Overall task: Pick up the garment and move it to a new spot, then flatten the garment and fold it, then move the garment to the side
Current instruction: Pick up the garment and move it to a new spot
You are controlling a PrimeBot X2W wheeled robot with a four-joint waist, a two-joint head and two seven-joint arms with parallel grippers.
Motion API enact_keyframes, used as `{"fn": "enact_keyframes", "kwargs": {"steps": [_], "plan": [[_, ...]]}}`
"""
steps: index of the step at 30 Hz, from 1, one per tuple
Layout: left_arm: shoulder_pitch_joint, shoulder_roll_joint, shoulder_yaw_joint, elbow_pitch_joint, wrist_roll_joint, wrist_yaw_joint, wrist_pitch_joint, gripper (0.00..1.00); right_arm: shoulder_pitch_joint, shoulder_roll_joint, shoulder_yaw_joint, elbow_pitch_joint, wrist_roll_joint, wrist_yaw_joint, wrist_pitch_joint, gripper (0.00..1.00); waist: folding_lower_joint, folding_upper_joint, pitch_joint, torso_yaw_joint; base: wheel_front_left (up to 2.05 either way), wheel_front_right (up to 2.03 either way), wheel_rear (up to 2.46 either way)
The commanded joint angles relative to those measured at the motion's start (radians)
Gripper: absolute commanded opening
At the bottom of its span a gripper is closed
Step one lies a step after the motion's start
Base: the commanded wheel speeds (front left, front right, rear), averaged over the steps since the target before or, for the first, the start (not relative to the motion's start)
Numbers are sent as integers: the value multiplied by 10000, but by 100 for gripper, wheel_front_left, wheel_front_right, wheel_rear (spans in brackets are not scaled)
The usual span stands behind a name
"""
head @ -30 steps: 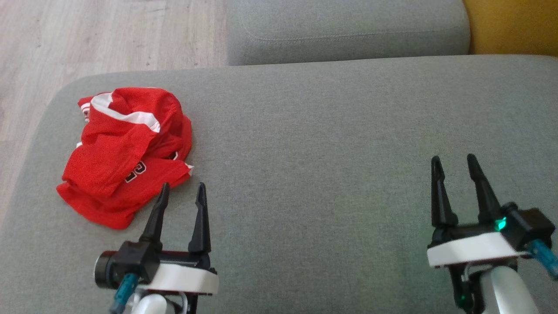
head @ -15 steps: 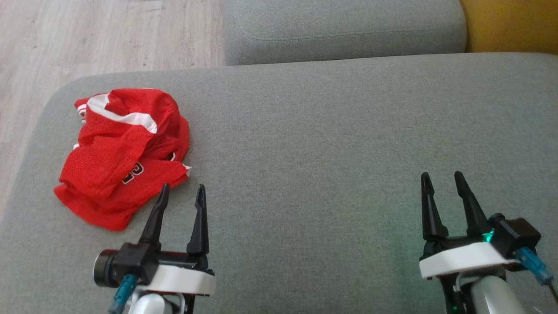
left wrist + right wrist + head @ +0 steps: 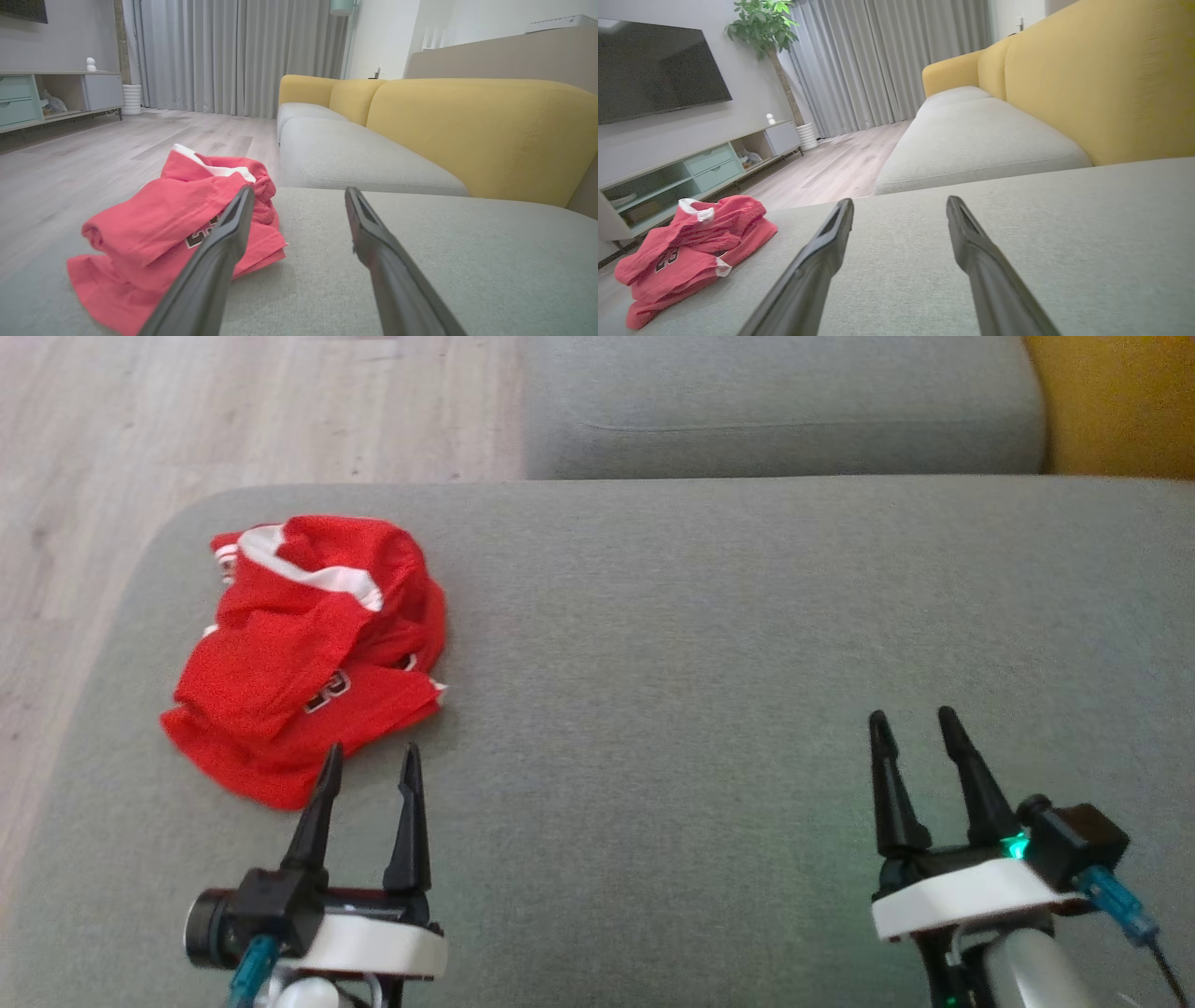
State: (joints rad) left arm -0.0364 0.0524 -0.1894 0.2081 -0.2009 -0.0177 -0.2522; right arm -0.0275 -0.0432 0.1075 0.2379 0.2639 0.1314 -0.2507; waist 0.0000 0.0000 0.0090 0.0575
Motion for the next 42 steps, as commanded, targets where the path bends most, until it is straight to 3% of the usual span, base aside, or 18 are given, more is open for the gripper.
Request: {"fn": "enact_keyframes", "kwargs": {"steps": [1, 27, 35, 42], "plan": [[-140, -9, 407, -267, 121, 2, -95, 100, -256, -70, 390, -359, 42, -7, -111, 100, 0, 0, -78, 295, 0, 0, 0], [494, -21, 743, -129, 393, 58, -95, 100, 143, -70, 1833, -301, 530, -7, -111, 100, 0, 0, -706, 3447, 0, 0, 0], [574, -22, 788, -208, 423, 2, -95, 100, 152, -70, 2203, -378, 634, -7, -111, 100, 0, 0, -579, 3673, 0, 0, 0], [-124, 141, 653, -188, 887, -275, -95, 100, -192, -70, 2227, -460, 354, -7, -111, 100, 0, 0, 204, 3175, 0, 0, 0]]}}
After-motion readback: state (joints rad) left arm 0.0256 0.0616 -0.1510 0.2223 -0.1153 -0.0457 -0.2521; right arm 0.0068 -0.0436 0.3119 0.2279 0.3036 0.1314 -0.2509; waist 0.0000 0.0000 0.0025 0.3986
